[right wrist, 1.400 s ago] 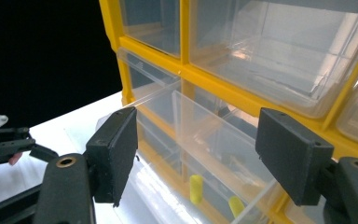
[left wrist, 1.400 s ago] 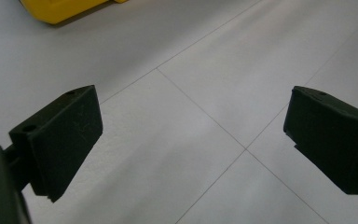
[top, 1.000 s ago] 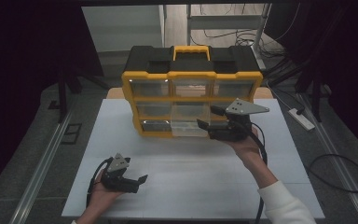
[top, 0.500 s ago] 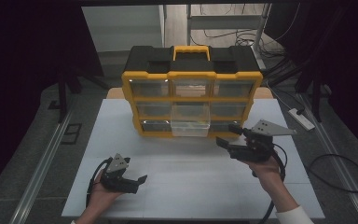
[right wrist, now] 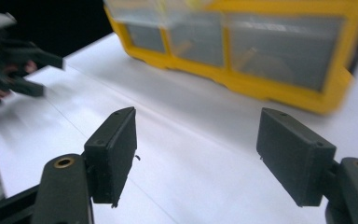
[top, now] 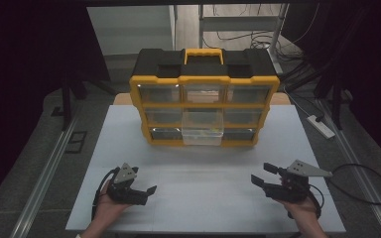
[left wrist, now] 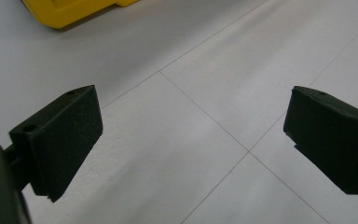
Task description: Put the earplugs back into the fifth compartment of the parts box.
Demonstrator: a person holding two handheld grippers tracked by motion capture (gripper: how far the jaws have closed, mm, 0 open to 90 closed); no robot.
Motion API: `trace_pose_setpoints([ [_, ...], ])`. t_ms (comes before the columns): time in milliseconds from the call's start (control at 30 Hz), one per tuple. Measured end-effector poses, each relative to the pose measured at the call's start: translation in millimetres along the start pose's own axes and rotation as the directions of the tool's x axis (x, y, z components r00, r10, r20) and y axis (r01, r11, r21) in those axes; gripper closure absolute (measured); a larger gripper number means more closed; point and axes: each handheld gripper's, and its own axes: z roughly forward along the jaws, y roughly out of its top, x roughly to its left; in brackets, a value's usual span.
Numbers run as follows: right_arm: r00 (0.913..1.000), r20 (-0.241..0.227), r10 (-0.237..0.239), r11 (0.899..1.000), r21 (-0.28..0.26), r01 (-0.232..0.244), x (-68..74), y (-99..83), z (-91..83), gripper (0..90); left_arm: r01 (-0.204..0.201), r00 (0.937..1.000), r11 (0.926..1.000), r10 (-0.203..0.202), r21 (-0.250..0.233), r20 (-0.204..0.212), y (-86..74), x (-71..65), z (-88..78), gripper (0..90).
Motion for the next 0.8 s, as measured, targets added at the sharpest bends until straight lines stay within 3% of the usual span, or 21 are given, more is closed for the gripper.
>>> trace_pose_setpoints([
  [100,0.9991,0.043,-0.003,1.0,-0.009,0.003,-6.5,-13.7,-8.6,28.6,0.001,1.0,1.0,-0.001,-0.005,0.0,0.0,-0.1,-0.4,4.5],
  [167,0.9973,0.07,0.02,1.0,-0.013,-0.019,-12.0,-24.8,-13.2,28.5,-0.002,1.0,1.0,0.002,-0.005,0.001,0.0,-0.1,-0.5,4.5],
  [300,0.9954,0.092,0.027,0.999,0.02,-0.029,-18.1,-36.1,-10.7,28.2,-0.005,1.0,0.9999,0.005,-0.01,0.002,0.0,-0.4,-1.2,4.5],
  [500,0.9946,0.101,-0.027,0.998,0.053,0.022,-16.9,-37.3,-4.2,27.7,-0.007,1.0,0.9998,0.007,-0.016,0.003,0.0,-0.5,-1.6,4.5],
  [800,0.9931,0.111,-0.037,0.998,0.045,0.032,-17.1,-36.9,-6.1,27.7,-0.01,0.9999,0.9998,0.01,-0.018,0.005,0.0,-0.9,-1.5,4.5],
])
